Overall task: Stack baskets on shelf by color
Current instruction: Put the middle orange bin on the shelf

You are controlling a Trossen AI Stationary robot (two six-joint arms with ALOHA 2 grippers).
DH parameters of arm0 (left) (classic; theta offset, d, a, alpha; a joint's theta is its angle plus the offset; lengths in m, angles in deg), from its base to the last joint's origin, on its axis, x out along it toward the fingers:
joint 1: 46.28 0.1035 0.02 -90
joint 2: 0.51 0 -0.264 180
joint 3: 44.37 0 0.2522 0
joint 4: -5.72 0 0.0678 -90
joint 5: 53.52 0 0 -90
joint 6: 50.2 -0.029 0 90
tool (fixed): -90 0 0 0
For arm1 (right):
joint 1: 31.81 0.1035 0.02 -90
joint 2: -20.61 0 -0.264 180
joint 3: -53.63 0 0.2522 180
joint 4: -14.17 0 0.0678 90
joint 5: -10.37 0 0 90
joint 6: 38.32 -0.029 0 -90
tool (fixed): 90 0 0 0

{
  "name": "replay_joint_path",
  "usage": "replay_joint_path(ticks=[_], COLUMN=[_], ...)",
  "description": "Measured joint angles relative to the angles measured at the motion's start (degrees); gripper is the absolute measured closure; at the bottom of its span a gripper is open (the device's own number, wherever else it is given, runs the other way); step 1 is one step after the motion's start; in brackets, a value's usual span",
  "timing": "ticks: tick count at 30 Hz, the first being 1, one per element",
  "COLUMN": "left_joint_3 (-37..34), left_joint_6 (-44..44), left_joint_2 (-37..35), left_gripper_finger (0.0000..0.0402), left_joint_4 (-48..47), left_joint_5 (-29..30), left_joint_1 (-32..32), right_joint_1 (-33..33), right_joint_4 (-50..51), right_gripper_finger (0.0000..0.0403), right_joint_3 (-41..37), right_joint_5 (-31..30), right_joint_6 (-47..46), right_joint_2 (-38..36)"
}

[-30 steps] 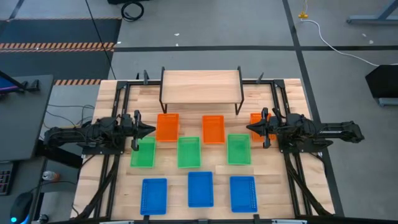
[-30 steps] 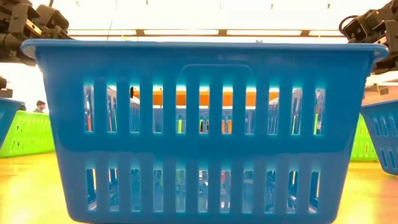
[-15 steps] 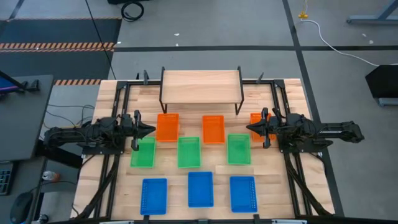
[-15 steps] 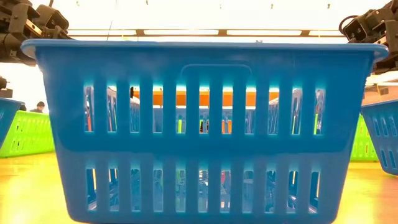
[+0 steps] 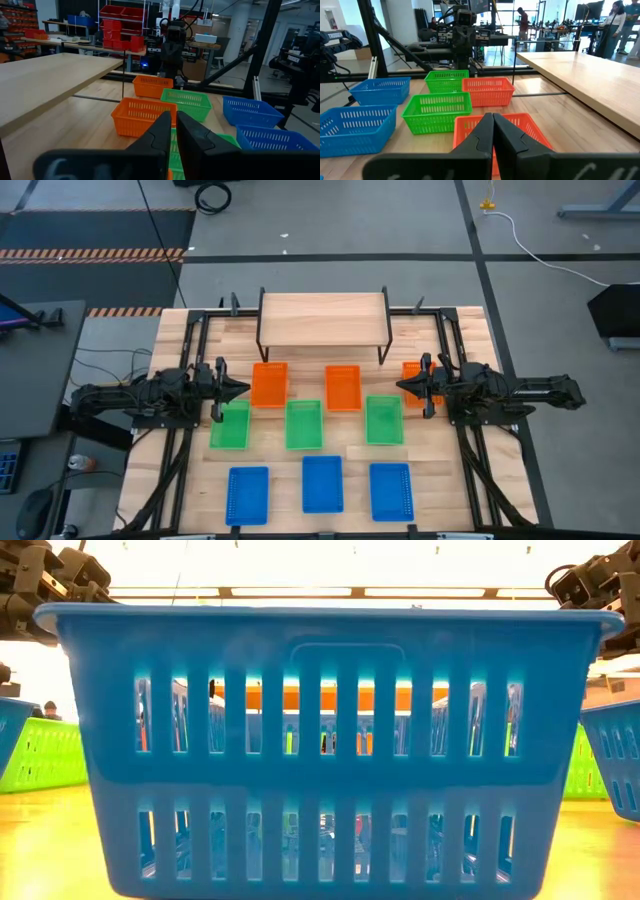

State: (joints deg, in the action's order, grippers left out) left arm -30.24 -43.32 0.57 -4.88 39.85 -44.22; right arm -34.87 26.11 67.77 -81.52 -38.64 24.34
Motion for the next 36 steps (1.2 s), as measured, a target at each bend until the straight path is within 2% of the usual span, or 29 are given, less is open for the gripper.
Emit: replay_joint_path(ticks=[13, 36], left_joint_3=[0.0, 0.0], left_joint_6=[0.0, 4.7], left_joint_2=[0.0, 0.0], left_gripper_finger=[0.0367, 0.0369], left_joint_4=[0.2, 8.9], left_joint_5=[0.0, 0.0], left_joint_1=[0.0, 0.0], right_joint_1=[0.0, -0.1], right_joint_4=[0.0, -3.4], right_gripper_finger=[0.0391, 0.0391], right_joint_3=[0.0, 0.0], right_joint_5=[0.0, -0.1], right_joint_6=[0.0, 2.9], right_joint_2=[0.0, 0.0])
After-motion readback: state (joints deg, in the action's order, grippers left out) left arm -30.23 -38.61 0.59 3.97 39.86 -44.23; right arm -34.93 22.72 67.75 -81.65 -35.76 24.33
